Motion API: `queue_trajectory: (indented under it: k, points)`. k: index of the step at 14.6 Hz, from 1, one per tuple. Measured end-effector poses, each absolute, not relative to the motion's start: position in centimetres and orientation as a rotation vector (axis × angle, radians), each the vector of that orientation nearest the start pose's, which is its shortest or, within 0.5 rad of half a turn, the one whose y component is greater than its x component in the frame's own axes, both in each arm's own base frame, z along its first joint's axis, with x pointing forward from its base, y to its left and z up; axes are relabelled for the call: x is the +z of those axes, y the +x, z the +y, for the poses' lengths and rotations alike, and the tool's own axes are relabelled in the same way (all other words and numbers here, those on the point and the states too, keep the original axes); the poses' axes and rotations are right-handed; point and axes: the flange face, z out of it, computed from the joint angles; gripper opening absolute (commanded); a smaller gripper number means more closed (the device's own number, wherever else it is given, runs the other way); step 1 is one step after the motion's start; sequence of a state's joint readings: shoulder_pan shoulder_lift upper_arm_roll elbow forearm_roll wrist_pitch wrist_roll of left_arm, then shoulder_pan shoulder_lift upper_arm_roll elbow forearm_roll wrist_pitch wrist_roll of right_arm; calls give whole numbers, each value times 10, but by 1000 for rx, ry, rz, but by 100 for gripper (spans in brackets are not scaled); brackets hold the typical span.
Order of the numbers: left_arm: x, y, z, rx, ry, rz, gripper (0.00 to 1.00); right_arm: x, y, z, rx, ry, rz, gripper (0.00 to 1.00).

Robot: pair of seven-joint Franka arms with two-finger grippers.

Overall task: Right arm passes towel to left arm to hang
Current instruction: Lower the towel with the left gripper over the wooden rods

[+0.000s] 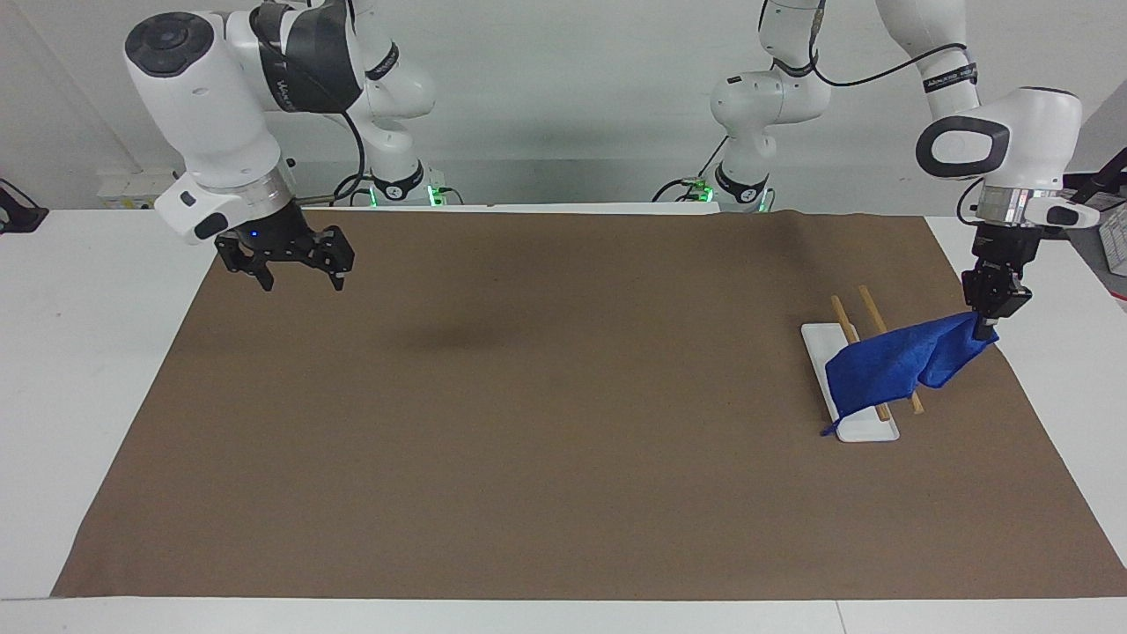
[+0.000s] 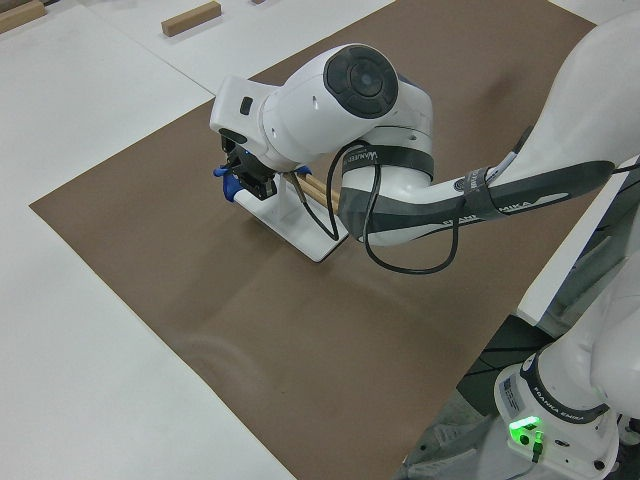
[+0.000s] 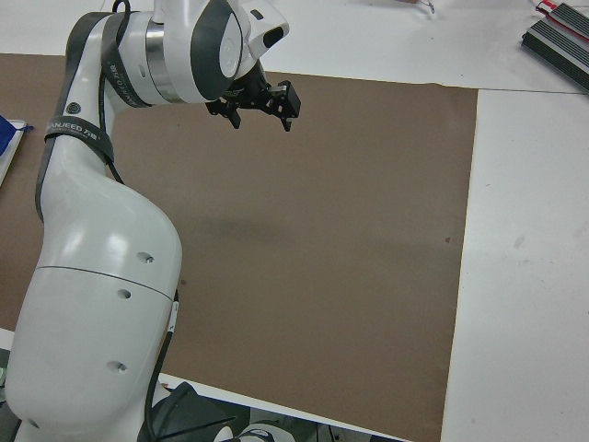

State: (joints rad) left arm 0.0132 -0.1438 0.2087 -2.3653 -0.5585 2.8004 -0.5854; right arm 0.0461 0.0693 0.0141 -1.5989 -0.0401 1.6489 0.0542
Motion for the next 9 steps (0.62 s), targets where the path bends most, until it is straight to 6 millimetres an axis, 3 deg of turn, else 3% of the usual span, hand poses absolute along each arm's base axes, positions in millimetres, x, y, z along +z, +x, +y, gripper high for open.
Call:
queue_trajectory:
  k: [4,5,6,7,8,9]
  points:
    - [422,493,144,-853,-2846,-1928,4,579,579,33,27,-3181,-21,100]
    - [420,492,147,-850,-2848,-1912,26,579,579,33,27,-3181,-21,100]
    - [417,491,149,-844,-2848,-1905,35,579,579,33,27,-3181,-21,100]
    - [415,492,150,-839,-2849,-1900,84,579,579,33,27,-3181,-21,100]
    - [414,492,150,-837,-2850,-1897,100,579,579,33,28,-3181,-22,100]
    - [414,491,152,-837,-2847,-1898,100,579,579,33,28,-3181,-22,100]
